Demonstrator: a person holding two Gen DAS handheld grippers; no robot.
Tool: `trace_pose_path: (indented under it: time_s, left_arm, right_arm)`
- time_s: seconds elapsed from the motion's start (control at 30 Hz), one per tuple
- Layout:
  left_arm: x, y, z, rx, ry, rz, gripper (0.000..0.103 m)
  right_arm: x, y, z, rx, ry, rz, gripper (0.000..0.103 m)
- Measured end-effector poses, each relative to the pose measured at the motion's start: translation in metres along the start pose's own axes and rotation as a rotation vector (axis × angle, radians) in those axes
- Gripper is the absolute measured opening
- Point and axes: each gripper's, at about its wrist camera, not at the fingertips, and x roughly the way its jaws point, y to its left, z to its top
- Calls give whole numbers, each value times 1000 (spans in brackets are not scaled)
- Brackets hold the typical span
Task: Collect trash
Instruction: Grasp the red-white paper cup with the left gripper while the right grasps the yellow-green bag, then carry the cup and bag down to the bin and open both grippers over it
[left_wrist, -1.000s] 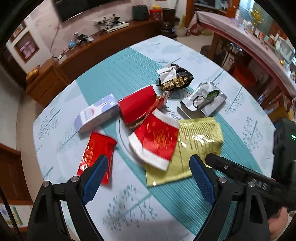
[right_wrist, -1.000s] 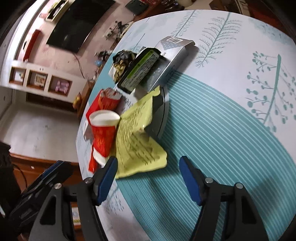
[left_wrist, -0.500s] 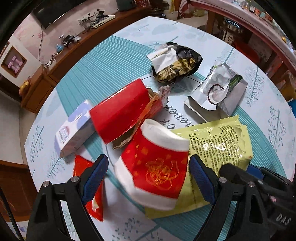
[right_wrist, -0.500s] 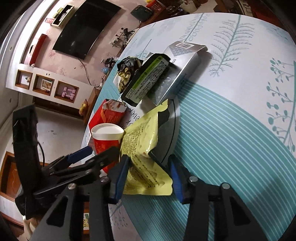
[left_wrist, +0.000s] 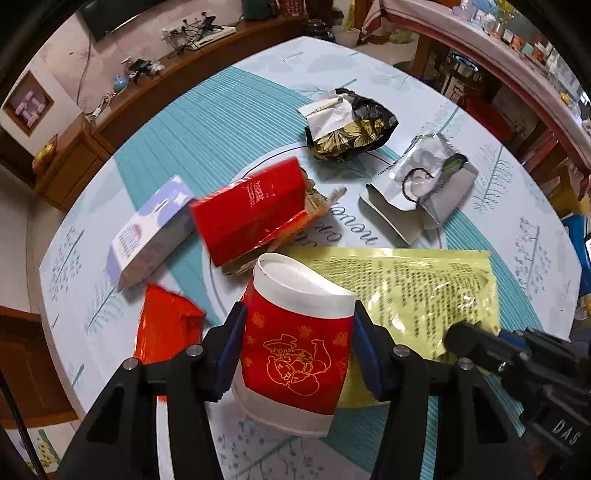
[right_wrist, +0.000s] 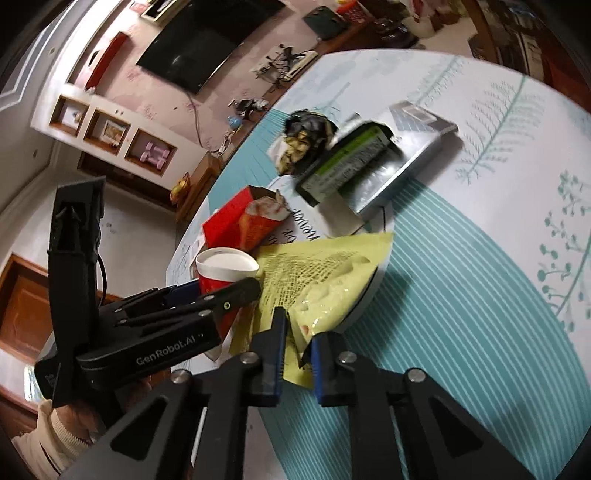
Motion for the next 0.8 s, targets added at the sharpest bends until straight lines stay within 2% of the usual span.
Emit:
trace_pose_path:
  time_s: [0.13,0.33,0.57,0.8]
  left_arm:
    - [-24,6,-17,-63,-8,-52,53]
    - [-71,-6,-48,-112,-24,-89,53]
    - [-118,-50,-100,-155,-37,-85,53]
    - [-159,-109,-146,-254,-76,-70,53]
  right_arm:
    - [-16,7,-3,-36,10,-9,6]
    - [-47,16,-9,-106,30,-38,4]
    - [-100,8,-32,-204,67,-45,4]
    - [-170,1,-53,-381,119,-19,4]
